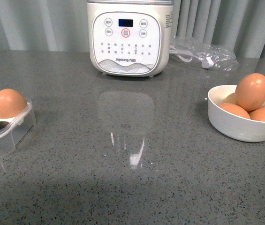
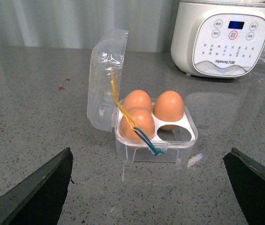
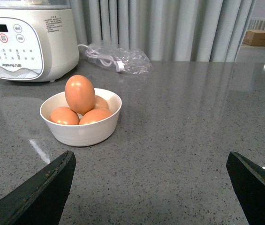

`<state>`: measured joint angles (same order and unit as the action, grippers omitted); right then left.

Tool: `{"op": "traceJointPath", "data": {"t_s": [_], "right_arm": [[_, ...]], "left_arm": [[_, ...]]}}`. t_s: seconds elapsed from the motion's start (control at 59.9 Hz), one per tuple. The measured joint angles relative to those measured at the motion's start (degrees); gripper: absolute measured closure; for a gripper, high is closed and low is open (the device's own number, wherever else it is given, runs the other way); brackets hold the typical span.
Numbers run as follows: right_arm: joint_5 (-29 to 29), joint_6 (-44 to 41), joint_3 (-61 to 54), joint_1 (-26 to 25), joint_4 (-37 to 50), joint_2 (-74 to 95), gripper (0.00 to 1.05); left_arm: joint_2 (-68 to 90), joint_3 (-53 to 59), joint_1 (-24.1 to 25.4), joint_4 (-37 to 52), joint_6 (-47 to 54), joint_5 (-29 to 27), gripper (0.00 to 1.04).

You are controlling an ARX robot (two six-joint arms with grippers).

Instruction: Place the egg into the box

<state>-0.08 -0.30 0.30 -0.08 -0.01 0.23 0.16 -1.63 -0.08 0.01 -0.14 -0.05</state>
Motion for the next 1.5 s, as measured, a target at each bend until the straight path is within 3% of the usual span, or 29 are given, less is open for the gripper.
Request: {"op": "traceJointPath", "data": {"t_s": [0.05, 0.1, 0.134, 0.401, 0.551, 0.818, 0.985, 1.503], "right_arm": [[2.03, -0.46, 0.15, 0.74, -0.74, 0.42, 0.07], [10.29, -1.92, 1.51, 3.43, -1.38, 3.56, 0.07], [12.26, -2.36, 2.36, 4.07, 0.02, 5.86, 0.07], [3.26, -3.39, 13.88, -0.26, 21.38, 28.35, 0.07], [-0.55, -1.86, 22.62, -2.78, 27.47, 44.02, 0.07], [-6.25, 1.20, 38.21, -2.38, 22.43, 63.89, 0.07], [-6.14, 1.46, 44.68, 0.07, 15.91, 71.49, 0.07], [-6.29, -4.24, 46.88, 7.17, 9.73, 81.40, 0.07]], "left_arm": [[0.00, 0.00, 0.00, 0.00, 0.00, 0.00, 0.07], [0.00, 0.00, 0.00, 0.00, 0.00, 0.00, 0.07], [0.00, 0.00, 0.00, 0.00, 0.00, -0.04, 0.07], [0.00, 0.00, 0.00, 0.00, 0.00, 0.00, 0.07], [0.00, 0.00, 0.00, 0.00, 0.00, 0.02, 0.07], [0.00, 0.00, 0.00, 0.00, 0.00, 0.00, 0.07], [0.00, 0.00, 0.00, 0.00, 0.00, 0.00, 0.07], [0.00, 0.00, 0.00, 0.00, 0.00, 0.02, 0.07]]}}
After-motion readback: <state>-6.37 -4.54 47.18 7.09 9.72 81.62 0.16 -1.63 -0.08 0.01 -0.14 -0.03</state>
